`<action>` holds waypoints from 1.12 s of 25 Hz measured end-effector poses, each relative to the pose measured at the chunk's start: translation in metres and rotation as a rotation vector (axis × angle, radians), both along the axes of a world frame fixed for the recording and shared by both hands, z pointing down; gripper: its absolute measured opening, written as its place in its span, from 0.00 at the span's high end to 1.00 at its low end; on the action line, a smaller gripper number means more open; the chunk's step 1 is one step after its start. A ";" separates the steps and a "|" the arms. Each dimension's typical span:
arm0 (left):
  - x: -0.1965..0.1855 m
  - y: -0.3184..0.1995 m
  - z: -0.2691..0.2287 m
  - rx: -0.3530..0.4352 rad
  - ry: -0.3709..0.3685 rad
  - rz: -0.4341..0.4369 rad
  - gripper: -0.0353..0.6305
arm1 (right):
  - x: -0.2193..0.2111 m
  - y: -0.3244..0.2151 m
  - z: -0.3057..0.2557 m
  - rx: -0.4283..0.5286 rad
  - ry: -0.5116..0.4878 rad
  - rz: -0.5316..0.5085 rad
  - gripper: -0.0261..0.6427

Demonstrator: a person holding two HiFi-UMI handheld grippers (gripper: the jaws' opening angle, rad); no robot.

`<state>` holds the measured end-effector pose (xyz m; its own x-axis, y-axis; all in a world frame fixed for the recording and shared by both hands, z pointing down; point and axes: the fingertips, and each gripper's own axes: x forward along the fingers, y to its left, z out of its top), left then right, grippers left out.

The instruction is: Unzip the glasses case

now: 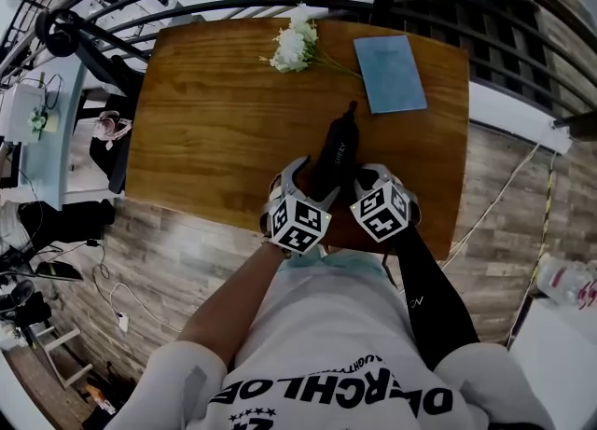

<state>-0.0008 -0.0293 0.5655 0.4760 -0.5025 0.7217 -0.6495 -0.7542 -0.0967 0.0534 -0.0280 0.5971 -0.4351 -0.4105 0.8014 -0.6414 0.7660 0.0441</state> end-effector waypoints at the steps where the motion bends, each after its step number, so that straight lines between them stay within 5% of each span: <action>1: -0.004 -0.001 -0.001 0.000 -0.005 -0.004 0.41 | -0.001 0.003 0.000 -0.002 -0.001 -0.006 0.92; 12: -0.043 -0.005 -0.002 -0.036 0.016 -0.112 0.41 | -0.024 0.032 -0.004 -0.018 -0.044 -0.112 0.92; 19: 0.002 0.011 -0.013 -0.077 0.084 0.198 0.45 | -0.024 0.038 0.000 -0.007 -0.034 -0.101 0.92; 25: 0.021 -0.003 -0.003 -0.116 0.026 0.315 0.56 | -0.023 0.037 0.002 0.003 -0.021 -0.075 0.92; 28: 0.019 -0.007 -0.003 -0.140 0.062 0.313 0.56 | -0.023 0.033 0.000 0.006 -0.014 -0.049 0.92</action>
<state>0.0184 -0.0361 0.5626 0.6362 -0.2233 0.7385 -0.3859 -0.9210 0.0539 0.0300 0.0052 0.5973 -0.4656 -0.3934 0.7928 -0.6039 0.7961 0.0403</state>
